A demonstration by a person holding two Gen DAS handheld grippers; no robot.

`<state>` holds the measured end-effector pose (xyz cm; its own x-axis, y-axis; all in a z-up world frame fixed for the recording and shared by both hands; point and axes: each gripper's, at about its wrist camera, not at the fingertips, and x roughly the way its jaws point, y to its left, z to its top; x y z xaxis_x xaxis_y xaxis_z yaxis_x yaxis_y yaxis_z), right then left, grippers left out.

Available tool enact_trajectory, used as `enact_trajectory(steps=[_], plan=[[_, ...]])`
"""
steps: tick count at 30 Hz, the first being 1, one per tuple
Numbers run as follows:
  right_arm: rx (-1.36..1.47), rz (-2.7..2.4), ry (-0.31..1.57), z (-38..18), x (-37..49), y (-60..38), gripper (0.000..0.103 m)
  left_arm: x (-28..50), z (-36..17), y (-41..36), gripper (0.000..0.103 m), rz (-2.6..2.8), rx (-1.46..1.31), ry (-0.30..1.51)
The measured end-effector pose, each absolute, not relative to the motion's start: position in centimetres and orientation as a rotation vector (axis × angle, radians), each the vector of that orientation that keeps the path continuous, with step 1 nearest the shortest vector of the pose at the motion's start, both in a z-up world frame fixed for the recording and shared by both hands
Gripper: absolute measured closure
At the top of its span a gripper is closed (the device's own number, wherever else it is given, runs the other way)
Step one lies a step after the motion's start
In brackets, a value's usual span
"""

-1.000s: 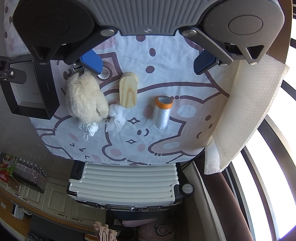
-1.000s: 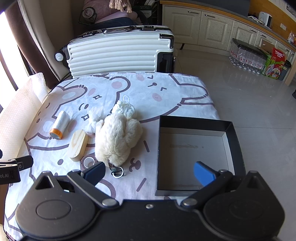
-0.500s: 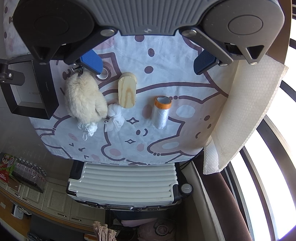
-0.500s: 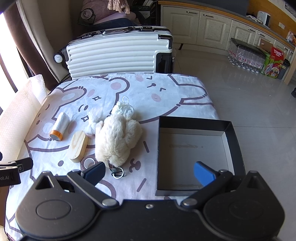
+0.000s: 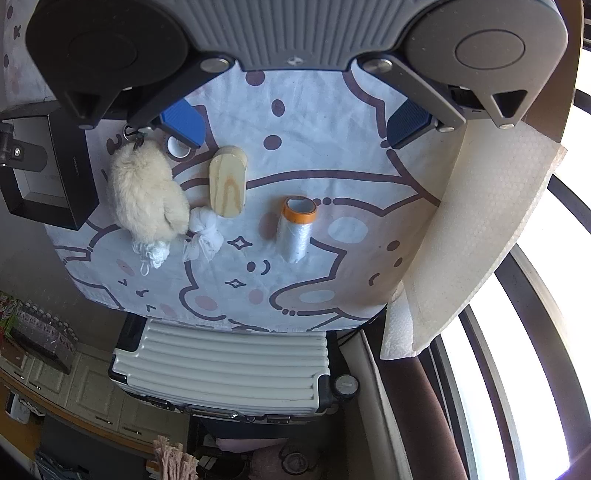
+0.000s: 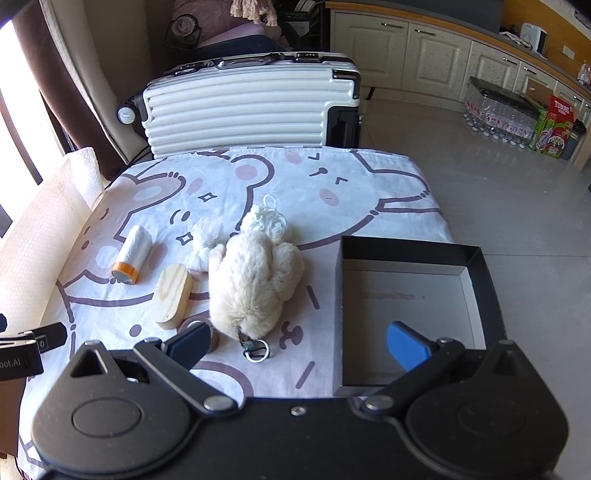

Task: Organize objects
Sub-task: 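Move the right tool onto the white plush toy while the left tool approaches the wooden board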

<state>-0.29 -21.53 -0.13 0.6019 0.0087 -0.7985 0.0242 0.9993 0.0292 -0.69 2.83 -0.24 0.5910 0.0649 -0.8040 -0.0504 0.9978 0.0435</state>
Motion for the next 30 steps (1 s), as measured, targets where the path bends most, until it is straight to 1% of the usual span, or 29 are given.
enact_trajectory(steps=[17,24,27,30], plan=[[0.053,0.017,0.92,0.3,1.0,-18.1,0.0,-1.3,0.3,5.7,0.0,0.113,-0.01,0.923],[0.039,0.015,0.894,0.3,1.0,-18.0,0.0,-1.3,1.3,5.5,0.0,0.088,0.021,0.886],[0.058,0.013,0.881,0.3,1.4,-18.1,0.0,-1.1,1.2,5.2,0.002,0.063,0.022,0.879],[0.058,0.014,0.872,0.0,2.1,-18.0,0.0,-0.4,0.7,4.8,0.007,0.029,0.019,0.889]])
